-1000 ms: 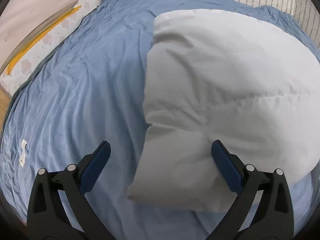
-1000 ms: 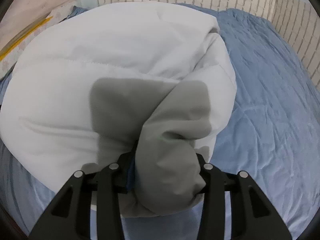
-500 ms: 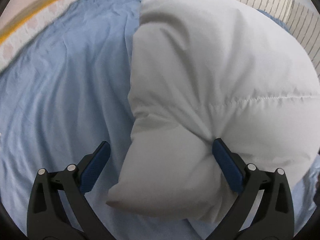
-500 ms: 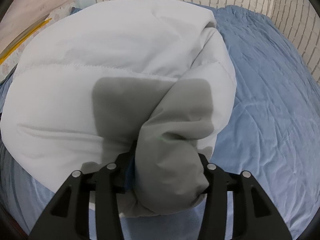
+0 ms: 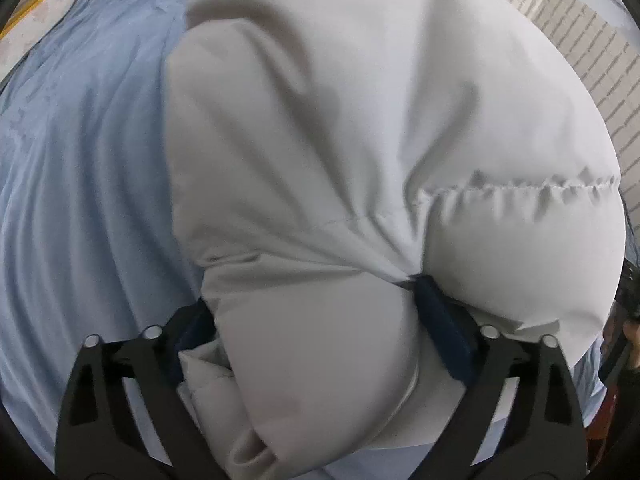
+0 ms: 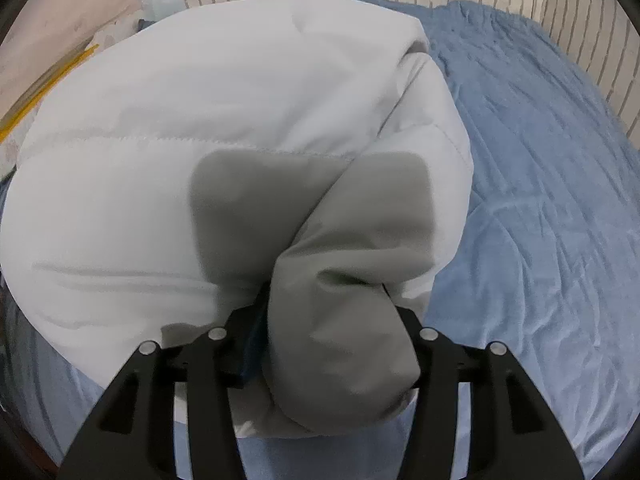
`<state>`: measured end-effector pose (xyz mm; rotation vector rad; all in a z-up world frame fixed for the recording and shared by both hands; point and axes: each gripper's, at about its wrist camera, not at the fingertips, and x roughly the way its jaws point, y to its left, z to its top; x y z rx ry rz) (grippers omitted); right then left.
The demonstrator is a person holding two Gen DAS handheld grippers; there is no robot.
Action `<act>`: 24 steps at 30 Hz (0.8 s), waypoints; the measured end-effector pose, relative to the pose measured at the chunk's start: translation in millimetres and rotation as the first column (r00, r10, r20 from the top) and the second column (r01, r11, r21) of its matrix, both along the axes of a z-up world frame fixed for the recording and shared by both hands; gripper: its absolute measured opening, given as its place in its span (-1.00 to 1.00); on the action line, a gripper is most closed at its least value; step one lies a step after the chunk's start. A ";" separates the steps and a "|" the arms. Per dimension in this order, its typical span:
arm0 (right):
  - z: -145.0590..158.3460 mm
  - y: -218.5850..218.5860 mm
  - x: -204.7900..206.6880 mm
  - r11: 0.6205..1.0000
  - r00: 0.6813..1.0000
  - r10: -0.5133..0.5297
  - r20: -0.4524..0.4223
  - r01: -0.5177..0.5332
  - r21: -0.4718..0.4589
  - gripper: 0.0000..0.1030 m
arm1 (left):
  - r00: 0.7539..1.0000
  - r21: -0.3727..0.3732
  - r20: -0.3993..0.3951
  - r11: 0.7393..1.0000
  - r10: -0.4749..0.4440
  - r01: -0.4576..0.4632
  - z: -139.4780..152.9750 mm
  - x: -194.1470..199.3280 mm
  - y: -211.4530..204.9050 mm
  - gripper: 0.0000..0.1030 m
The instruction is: Fold large clothes
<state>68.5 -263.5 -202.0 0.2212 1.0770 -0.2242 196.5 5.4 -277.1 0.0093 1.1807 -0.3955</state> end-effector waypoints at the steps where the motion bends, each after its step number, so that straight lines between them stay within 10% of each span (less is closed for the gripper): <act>1: -0.3 -2.1 0.9 1.000 1.000 -0.001 -0.003 0.001 0.011 0.00 | 1.000 0.006 0.003 1.000 -0.009 0.009 0.7 0.3 -0.4 0.71; 9: 6.1 -4.8 3.5 0.999 1.000 0.016 -0.010 -0.016 0.043 -0.45 | 0.999 0.047 0.036 0.999 0.014 -0.015 5.2 -10.4 -7.6 0.18; 16: 64.0 4.2 -16.7 0.983 0.989 0.069 0.133 -0.045 -0.179 -0.74 | 0.989 0.088 0.140 0.994 0.048 -0.061 31.9 -34.3 -25.8 -0.42; 24: 129.5 -73.1 -72.1 0.921 0.968 -0.061 0.245 0.149 -0.359 -0.76 | 0.959 0.059 0.242 0.989 -0.148 0.138 68.2 -100.8 -121.5 -0.61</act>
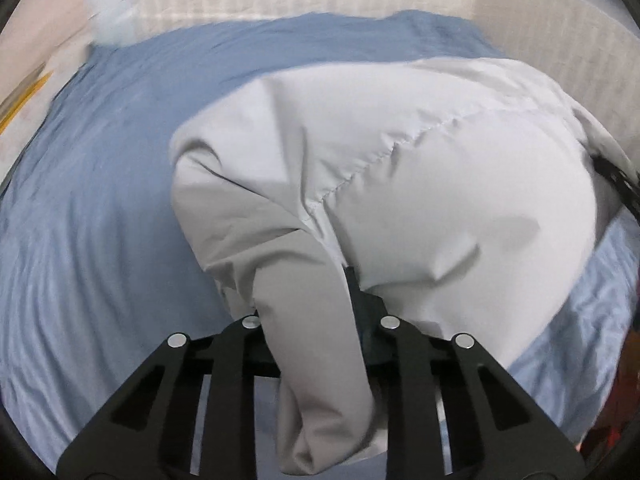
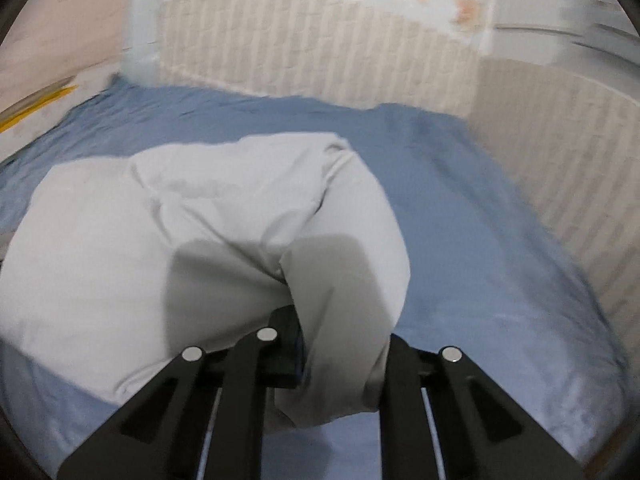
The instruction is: Fold large clothes
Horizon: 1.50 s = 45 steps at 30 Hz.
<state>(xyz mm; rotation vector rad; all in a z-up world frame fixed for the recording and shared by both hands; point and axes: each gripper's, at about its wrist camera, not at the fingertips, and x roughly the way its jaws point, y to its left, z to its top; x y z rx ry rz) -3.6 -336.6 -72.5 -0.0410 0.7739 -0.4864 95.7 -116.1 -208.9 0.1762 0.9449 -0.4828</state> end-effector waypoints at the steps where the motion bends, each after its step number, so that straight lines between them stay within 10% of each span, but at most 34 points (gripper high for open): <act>1: 0.0 -16.9 -12.2 0.999 0.999 -0.039 -0.007 0.039 -0.008 -0.76 | 0.999 0.006 0.014 1.000 -0.028 0.028 3.3 -8.6 -9.8 -0.61; 11: -87.2 -102.7 -73.8 0.954 0.976 -0.158 -0.150 0.191 0.232 -0.27 | 0.988 0.064 -0.032 0.986 -0.153 0.155 -34.4 -39.5 -21.1 -0.41; 19: -83.5 -114.5 -102.9 0.895 0.980 -0.146 -0.134 0.188 0.405 -0.07 | 0.996 0.101 0.003 0.991 -0.087 0.086 -16.5 -63.9 16.1 0.43; 30: -85.4 -83.8 -92.8 0.934 0.966 -0.160 -0.201 0.214 0.285 0.37 | 0.997 0.088 0.068 0.996 -0.032 0.026 18.4 -83.7 57.7 0.90; 34: -99.0 -105.7 -91.1 0.907 0.953 -0.213 -0.217 0.275 0.319 0.96 | 0.997 0.049 0.079 0.999 0.001 -0.005 38.3 -76.1 55.9 0.94; 39: -94.1 -135.7 -105.0 0.871 0.945 -0.266 -0.190 0.320 0.373 0.96 | 0.994 0.029 0.097 0.998 0.048 -0.051 67.3 -67.4 73.6 0.94; 45: -44.8 -90.2 -103.3 0.933 0.944 -0.300 -0.137 0.320 0.162 0.96 | 0.985 0.009 0.116 0.991 0.130 -0.132 93.8 -54.7 83.9 0.94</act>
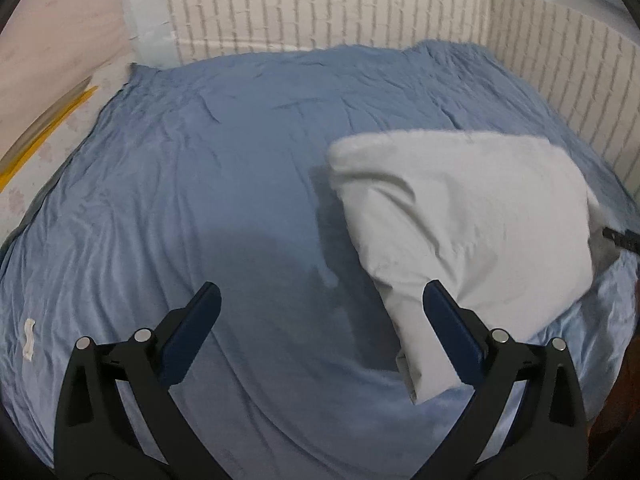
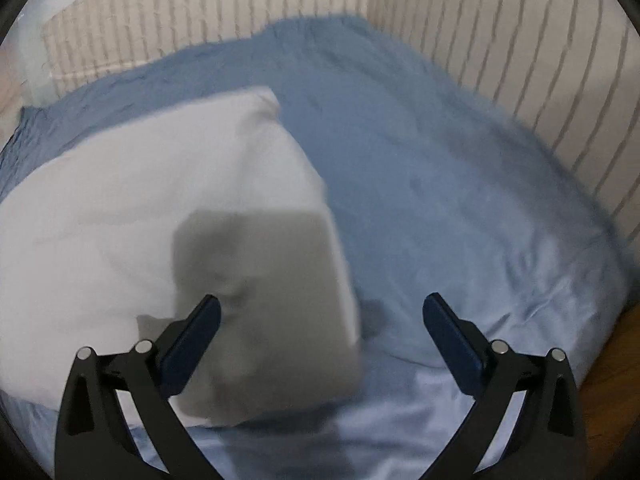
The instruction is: Fold large clothes
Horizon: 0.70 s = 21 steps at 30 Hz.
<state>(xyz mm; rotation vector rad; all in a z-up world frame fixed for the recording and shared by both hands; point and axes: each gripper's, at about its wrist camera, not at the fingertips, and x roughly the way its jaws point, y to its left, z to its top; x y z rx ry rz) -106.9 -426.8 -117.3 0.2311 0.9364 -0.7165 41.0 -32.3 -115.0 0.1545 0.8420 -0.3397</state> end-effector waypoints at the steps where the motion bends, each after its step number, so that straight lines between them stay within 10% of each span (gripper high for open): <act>1: 14.1 23.5 2.7 0.999 0.999 0.026 0.026 -0.025 -0.033 0.96 | 1.000 -0.008 0.009 1.000 0.005 -0.005 6.4 0.0 4.0 0.94; 11: 75.4 178.8 28.4 0.985 0.966 0.171 0.195 -0.169 -0.027 0.96 | 0.988 -0.088 0.081 0.989 0.129 -0.122 53.5 -19.0 47.7 0.94; 21: 118.6 239.6 36.1 0.978 0.949 0.207 0.237 -0.203 -0.044 0.96 | 0.961 -0.063 0.199 0.981 0.195 -0.186 88.6 -42.4 57.5 0.94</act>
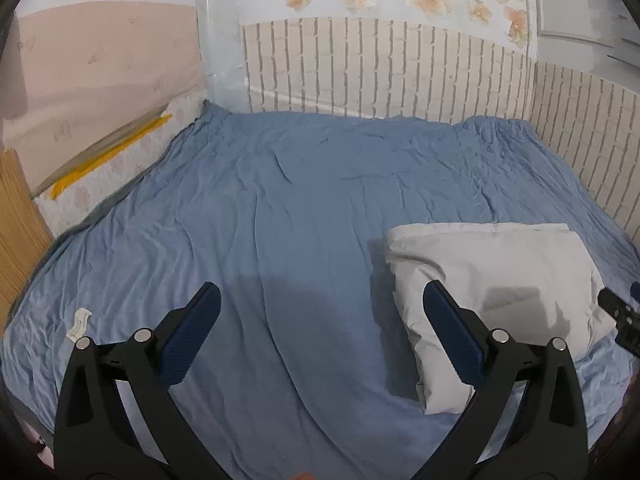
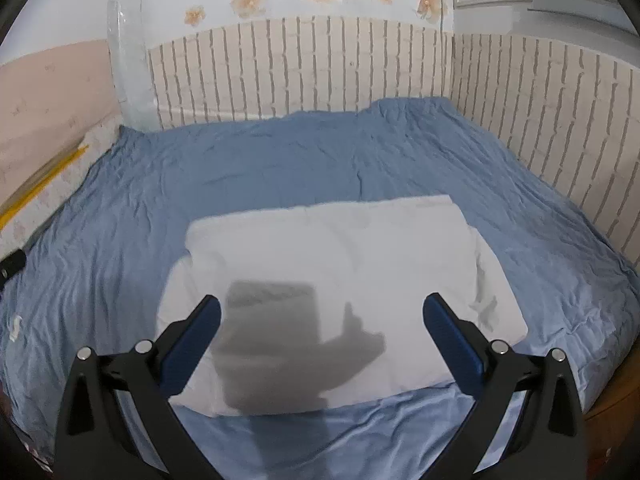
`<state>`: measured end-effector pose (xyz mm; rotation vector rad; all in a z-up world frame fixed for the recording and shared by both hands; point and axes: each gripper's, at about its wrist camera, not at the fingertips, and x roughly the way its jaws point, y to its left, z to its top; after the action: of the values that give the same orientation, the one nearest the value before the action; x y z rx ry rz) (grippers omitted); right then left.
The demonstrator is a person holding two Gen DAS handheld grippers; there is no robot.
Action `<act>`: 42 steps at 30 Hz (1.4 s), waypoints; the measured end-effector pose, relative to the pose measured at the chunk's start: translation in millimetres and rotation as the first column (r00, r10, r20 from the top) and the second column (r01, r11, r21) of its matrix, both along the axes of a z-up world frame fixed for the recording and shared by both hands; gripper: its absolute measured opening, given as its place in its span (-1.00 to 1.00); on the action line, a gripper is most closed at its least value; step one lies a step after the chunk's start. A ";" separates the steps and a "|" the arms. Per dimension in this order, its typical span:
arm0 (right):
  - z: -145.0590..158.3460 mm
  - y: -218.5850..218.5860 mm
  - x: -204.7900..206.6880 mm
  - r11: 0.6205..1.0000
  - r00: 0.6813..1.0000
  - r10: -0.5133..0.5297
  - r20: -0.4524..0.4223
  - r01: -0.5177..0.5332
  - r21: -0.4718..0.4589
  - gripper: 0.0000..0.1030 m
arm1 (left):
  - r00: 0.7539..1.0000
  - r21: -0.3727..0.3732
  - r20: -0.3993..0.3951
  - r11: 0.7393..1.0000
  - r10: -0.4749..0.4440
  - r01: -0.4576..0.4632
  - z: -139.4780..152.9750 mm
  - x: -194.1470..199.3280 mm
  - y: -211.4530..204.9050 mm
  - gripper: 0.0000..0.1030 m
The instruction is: Fold large clothes
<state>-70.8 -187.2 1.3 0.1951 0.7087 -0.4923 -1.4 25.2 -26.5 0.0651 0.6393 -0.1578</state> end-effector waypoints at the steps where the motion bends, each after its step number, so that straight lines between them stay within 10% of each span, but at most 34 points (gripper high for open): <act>1: 4.1 1.2 2.0 1.000 1.000 -0.002 0.003 0.002 -0.002 0.96 | 1.000 -0.006 0.000 1.000 -0.008 0.008 2.5 -2.6 -0.3 0.94; 42: 27.4 17.6 0.8 0.998 0.999 0.038 0.033 -0.036 -0.061 0.96 | 0.999 0.053 0.039 0.998 -0.022 0.020 27.8 -18.8 -13.8 0.94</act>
<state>-70.0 -169.6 28.7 0.1335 0.6626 -0.4738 -20.2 11.4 1.3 0.1250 0.6031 -0.1599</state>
